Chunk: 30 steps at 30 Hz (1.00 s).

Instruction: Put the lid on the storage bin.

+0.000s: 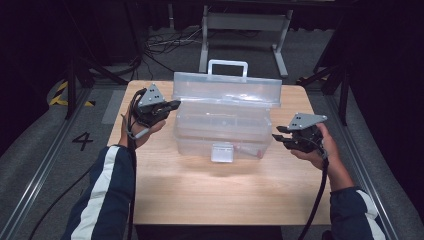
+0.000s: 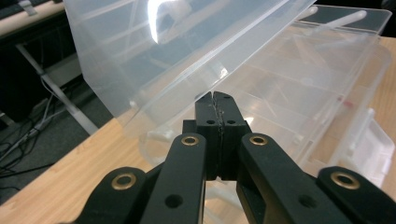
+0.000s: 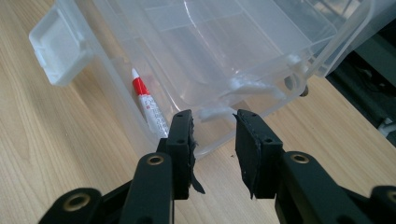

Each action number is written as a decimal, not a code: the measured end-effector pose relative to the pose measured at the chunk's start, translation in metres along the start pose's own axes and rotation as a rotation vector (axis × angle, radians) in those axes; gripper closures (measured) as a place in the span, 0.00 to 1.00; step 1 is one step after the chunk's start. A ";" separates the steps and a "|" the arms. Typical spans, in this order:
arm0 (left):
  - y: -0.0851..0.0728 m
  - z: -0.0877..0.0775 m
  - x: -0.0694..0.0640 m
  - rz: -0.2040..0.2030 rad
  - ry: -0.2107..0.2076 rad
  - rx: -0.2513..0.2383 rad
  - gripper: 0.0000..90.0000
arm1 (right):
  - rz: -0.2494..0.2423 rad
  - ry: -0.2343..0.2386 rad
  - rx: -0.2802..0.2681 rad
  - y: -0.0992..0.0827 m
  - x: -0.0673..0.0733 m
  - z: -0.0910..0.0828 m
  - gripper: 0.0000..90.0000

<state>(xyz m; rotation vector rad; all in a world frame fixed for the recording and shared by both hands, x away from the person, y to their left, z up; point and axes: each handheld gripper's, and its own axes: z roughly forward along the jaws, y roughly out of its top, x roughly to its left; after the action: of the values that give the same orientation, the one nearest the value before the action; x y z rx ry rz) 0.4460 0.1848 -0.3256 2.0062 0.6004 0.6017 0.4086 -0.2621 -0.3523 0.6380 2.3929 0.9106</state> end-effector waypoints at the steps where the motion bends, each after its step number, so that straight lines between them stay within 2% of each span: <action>1: -0.001 0.000 0.000 0.002 -0.005 0.004 1.00 | 0.000 -0.003 0.002 -0.001 0.000 0.001 0.75; 12: -0.012 -0.002 -0.007 0.009 -0.019 0.026 1.00 | 0.017 -0.003 0.004 -0.006 0.003 0.003 0.72; 30: -0.027 -0.004 -0.013 0.012 -0.038 0.034 1.00 | 0.027 0.003 0.008 -0.013 0.006 0.006 0.68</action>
<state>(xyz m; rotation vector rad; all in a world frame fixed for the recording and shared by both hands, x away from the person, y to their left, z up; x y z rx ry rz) 0.4290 0.1915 -0.3493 2.0497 0.5800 0.5624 0.4044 -0.2651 -0.3668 0.6733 2.3974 0.9145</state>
